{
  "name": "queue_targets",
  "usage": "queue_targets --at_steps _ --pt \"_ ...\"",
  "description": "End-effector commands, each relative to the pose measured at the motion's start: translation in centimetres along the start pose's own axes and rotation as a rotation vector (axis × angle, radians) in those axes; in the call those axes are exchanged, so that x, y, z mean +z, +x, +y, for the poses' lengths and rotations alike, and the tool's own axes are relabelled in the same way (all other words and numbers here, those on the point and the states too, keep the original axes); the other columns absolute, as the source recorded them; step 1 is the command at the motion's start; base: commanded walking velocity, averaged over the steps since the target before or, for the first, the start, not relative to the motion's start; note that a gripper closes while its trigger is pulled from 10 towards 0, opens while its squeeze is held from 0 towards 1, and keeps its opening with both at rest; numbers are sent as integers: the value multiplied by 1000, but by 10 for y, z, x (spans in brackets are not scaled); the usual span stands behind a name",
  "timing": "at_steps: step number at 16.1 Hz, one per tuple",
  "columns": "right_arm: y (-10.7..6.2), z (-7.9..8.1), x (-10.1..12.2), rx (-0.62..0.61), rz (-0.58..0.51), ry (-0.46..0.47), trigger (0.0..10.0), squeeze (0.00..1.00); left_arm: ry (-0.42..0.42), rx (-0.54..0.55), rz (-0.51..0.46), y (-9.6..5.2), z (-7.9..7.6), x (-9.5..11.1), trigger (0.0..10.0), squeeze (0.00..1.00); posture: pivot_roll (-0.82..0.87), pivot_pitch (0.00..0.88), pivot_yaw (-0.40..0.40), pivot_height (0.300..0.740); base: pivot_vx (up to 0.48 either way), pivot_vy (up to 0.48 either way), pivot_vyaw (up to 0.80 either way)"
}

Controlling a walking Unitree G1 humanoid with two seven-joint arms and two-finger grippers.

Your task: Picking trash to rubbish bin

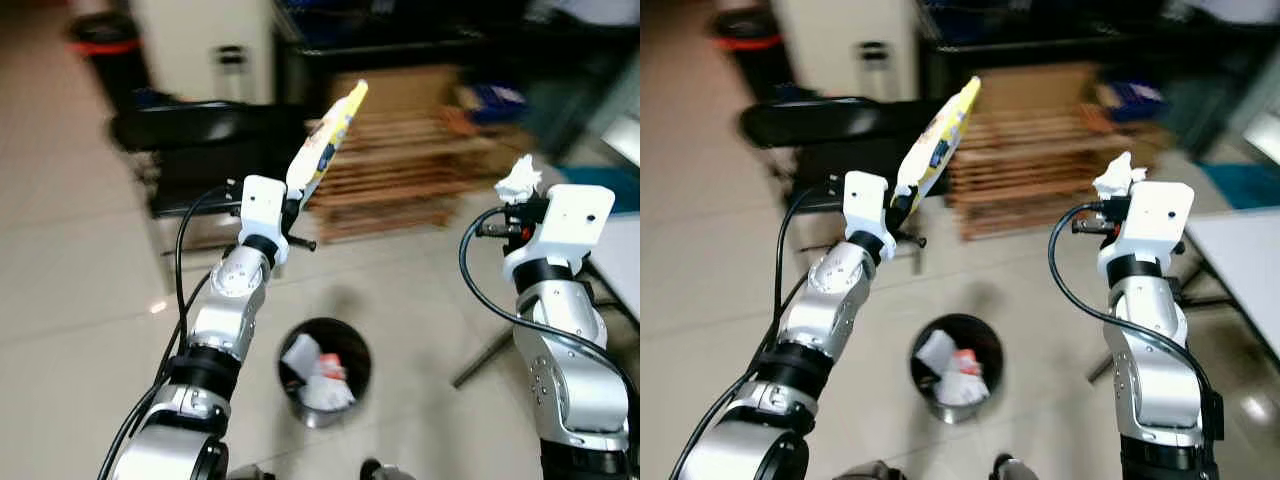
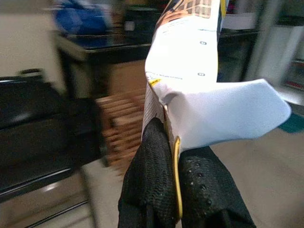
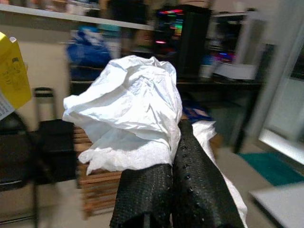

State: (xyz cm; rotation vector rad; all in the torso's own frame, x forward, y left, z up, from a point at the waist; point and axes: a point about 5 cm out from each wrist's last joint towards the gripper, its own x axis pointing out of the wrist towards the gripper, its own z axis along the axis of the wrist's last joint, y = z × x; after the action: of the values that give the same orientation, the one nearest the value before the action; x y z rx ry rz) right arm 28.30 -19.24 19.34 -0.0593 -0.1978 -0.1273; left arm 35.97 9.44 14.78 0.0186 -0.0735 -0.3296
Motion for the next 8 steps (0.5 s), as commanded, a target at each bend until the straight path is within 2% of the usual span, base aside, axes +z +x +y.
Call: queue_targets --at_steps 1,5,8 --pt "0 -2 4 -1 -16 -5 10000 0 1 -8 -1 1 -4 1 10000 0 148 105 -17 740 0 0 -775" --pt "0 -2 3 1 -17 -5 10000 0 -7 -16 -6 1 -5 2 10000 0 148 105 -17 740 0 0 -773" --pt "-1 -2 3 3 -22 -13 10000 0 -10 -20 -15 2 -5 4 10000 0 145 102 -14 740 0 0 0"
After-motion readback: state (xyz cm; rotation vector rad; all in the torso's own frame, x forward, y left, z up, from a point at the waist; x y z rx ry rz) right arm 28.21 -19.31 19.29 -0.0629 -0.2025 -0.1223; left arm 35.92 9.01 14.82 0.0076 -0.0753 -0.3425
